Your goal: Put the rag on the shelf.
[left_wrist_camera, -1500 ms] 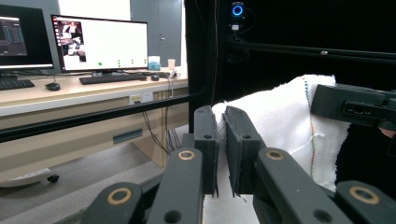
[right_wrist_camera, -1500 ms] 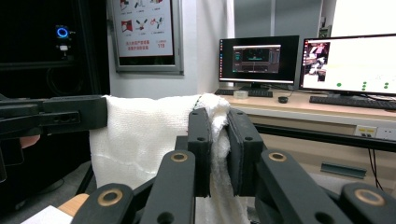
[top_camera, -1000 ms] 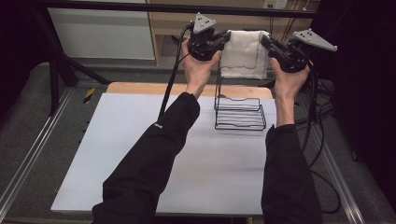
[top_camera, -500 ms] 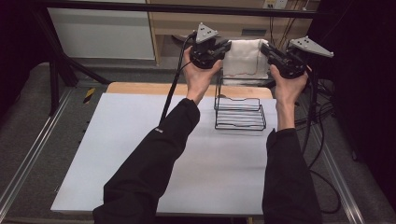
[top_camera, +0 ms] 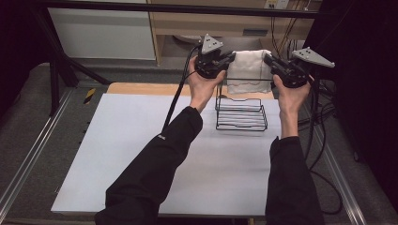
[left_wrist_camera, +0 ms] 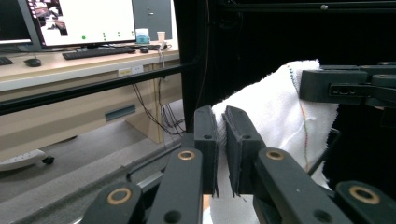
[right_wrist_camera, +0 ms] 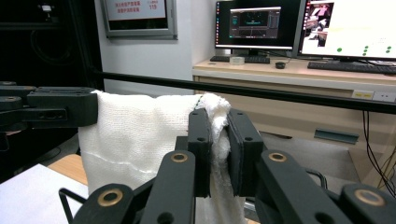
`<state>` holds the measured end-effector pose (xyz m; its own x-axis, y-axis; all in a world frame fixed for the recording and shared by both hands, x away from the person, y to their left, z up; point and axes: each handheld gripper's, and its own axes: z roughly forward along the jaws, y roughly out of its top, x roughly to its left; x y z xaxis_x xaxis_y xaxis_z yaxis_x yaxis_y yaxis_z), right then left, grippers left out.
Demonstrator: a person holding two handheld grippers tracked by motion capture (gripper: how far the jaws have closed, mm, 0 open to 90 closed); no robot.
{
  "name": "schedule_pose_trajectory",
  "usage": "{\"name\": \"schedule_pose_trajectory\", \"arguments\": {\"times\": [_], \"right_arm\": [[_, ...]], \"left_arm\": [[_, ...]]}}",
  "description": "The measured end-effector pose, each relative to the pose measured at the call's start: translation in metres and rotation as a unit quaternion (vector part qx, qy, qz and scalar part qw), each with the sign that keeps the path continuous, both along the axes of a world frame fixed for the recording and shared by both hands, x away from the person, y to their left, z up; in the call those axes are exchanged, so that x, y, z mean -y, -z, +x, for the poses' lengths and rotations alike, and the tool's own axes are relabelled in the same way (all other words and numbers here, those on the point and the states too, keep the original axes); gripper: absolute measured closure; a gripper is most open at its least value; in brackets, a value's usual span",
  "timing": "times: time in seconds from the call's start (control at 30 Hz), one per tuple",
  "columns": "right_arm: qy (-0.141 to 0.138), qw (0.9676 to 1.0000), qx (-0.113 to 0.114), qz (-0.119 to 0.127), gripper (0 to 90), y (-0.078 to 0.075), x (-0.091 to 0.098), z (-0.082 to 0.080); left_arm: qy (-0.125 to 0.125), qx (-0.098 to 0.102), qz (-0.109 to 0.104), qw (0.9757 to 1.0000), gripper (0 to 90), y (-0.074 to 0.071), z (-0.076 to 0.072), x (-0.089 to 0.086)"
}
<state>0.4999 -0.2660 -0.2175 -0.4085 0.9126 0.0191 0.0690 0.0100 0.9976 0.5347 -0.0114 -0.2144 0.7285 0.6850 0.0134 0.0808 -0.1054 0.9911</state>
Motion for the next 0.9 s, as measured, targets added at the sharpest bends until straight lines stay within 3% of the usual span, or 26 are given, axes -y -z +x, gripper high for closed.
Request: {"name": "schedule_pose_trajectory", "arguments": {"times": [0.3,0.7,0.9], "right_arm": [[0.003,1.0,0.0,0.004,80.8,0.006,0.007,-0.009],[-0.009,0.9999,-0.006,-0.011,80.4,0.01,0.008,-0.029],[-0.017,0.9998,-0.01,-0.01,80.1,0.017,0.01,-0.038]], "left_arm": [[0.012,0.005,0.006,0.9999,83.4,0.003,-0.008,0.006],[0.03,-0.007,0.015,0.9994,83.2,0.009,-0.019,0.001],[0.037,0.001,0.021,0.9991,83.2,0.01,-0.027,0.0]]}}
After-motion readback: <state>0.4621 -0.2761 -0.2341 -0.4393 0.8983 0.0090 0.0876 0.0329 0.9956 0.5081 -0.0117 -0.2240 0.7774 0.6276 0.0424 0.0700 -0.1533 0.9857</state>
